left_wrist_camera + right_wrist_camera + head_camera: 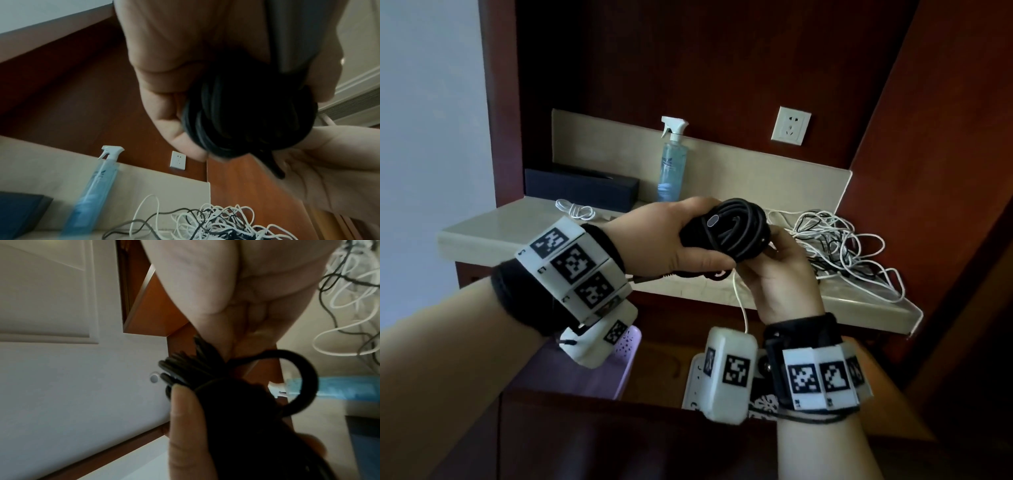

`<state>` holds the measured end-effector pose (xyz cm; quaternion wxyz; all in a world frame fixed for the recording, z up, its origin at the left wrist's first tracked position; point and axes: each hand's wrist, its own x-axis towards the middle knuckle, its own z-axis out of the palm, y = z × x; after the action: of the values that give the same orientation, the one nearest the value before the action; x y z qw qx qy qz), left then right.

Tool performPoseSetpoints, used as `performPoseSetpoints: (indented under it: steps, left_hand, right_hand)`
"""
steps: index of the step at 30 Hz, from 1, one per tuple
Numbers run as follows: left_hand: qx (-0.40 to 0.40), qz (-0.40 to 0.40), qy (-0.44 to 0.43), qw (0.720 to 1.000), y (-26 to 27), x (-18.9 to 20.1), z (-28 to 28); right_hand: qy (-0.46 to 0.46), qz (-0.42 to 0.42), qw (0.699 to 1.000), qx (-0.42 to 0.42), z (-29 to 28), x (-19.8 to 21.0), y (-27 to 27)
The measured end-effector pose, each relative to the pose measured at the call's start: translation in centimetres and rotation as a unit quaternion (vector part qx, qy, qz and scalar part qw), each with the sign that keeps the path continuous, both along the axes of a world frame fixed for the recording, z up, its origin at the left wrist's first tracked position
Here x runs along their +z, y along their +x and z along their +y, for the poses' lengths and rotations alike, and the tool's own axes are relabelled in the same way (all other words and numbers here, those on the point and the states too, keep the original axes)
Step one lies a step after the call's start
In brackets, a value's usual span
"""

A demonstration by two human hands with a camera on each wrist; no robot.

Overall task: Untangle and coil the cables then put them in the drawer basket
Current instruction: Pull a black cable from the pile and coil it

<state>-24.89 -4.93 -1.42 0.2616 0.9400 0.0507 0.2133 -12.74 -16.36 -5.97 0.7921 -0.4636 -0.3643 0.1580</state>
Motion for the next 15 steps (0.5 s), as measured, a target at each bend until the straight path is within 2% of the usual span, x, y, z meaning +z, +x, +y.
performPoseSetpoints:
  steps: [3, 5, 6, 8, 11, 13, 15]
  left_hand:
    - [0.024, 0.019, 0.011, 0.999, 0.7, -0.6, 0.3]
    - [0.038, 0.028, 0.023, 0.999, 0.9, -0.8, 0.7]
    - [0.043, 0.03, 0.028, 0.998, 1.0, -0.9, 0.9]
    - [0.053, 0.037, 0.04, 0.997, 1.0, -0.9, 1.2]
    - [0.066, 0.043, 0.058, 0.995, 1.2, -0.9, 1.4]
    - [0.068, 0.037, 0.064, 0.995, 1.4, -1.0, 1.5]
    - [0.066, 0.032, 0.063, 0.995, 1.4, -1.1, 1.5]
  right_hand:
    - [0.01, 0.052, 0.999, 0.001, -0.2, 0.2, -0.2]
    - [0.019, 0.043, 0.999, 0.007, -0.3, 0.1, -0.2]
    - [0.004, 0.001, 1.0, 0.0, -0.4, 0.0, -0.3]
    - [-0.048, -0.137, 0.989, -0.027, -0.4, -0.1, -0.5]
    - [-0.122, -0.32, 0.934, -0.104, 0.0, 0.0, -1.5]
    - [-0.127, -0.363, 0.906, -0.177, 0.6, 0.1, -1.7]
    - [-0.128, -0.371, 0.896, -0.208, 1.0, 0.1, -1.8]
